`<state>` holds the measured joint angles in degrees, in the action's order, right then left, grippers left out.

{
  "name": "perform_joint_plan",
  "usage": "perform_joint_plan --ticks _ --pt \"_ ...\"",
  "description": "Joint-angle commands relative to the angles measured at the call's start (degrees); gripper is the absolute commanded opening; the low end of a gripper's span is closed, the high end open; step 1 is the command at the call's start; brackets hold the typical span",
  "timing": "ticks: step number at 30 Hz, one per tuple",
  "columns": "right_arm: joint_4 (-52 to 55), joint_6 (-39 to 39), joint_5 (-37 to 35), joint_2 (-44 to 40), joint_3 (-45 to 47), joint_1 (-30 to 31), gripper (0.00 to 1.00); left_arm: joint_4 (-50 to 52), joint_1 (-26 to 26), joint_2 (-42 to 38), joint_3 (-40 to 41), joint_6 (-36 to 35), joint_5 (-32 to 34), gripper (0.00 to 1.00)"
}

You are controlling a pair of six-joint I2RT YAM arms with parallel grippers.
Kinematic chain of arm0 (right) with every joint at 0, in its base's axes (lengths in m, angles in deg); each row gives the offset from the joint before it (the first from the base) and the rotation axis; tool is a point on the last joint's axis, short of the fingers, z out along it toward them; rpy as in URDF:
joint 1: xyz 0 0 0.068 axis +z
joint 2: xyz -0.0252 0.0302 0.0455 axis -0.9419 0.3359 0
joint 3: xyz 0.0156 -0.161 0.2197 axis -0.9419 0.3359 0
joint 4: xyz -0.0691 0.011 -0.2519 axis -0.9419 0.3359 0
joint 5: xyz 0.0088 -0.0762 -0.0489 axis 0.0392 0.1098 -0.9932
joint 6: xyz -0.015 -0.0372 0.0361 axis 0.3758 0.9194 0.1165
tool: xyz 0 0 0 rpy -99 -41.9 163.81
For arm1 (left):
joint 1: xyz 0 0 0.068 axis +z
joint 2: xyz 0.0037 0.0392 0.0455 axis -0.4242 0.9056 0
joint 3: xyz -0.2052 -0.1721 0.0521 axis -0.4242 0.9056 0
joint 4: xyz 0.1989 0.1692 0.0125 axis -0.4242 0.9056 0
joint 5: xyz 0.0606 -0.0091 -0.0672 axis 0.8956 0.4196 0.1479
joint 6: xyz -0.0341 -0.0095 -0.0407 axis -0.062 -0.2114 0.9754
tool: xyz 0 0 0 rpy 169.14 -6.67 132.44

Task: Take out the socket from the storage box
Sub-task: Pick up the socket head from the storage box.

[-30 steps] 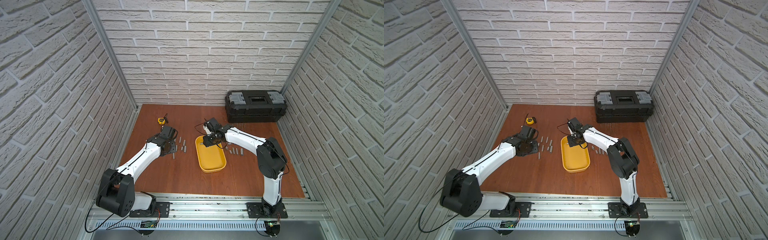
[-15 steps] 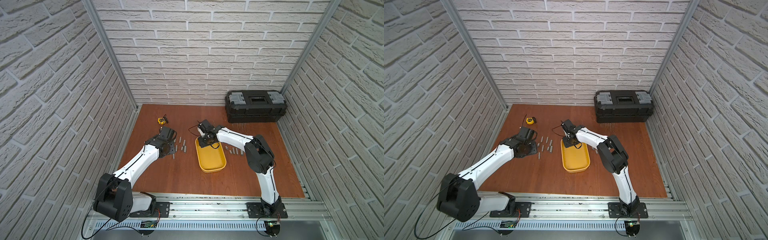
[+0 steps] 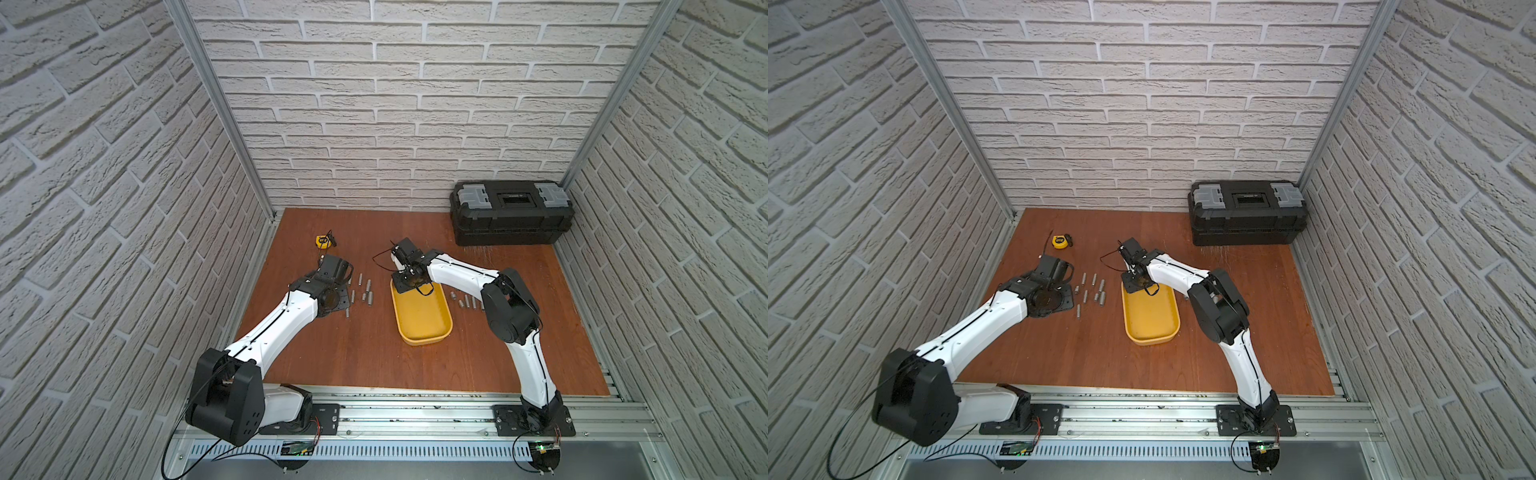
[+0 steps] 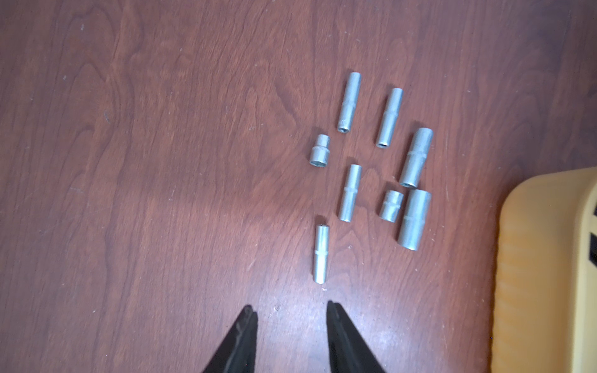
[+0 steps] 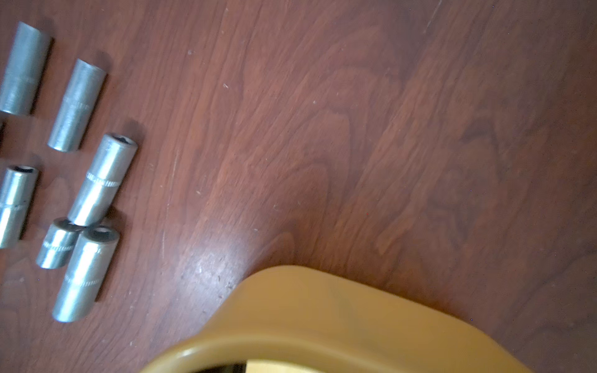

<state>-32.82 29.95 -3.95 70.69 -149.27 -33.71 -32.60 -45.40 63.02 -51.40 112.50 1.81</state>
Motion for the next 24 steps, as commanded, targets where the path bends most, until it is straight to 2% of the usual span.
perform_joint_plan --ticks 1,12,18,24 --pt "0.9 0.3 -0.8 1.2 -0.9 0.6 0.36 0.7 0.3 -1.6 1.0 0.6 0.6 0.40" --pt "2.1 1.1 -1.3 1.2 -0.6 0.7 0.22 0.6 0.3 -1.6 1.0 0.6 0.6 0.40" --pt "2.5 1.0 -1.2 0.5 -0.5 0.6 0.19 0.6 0.3 -1.9 1.0 0.6 0.6 0.40" --pt "2.4 1.0 -1.0 -4.1 1.1 0.5 0.18 0.8 0.3 -2.3 0.7 0.6 0.6 0.40"
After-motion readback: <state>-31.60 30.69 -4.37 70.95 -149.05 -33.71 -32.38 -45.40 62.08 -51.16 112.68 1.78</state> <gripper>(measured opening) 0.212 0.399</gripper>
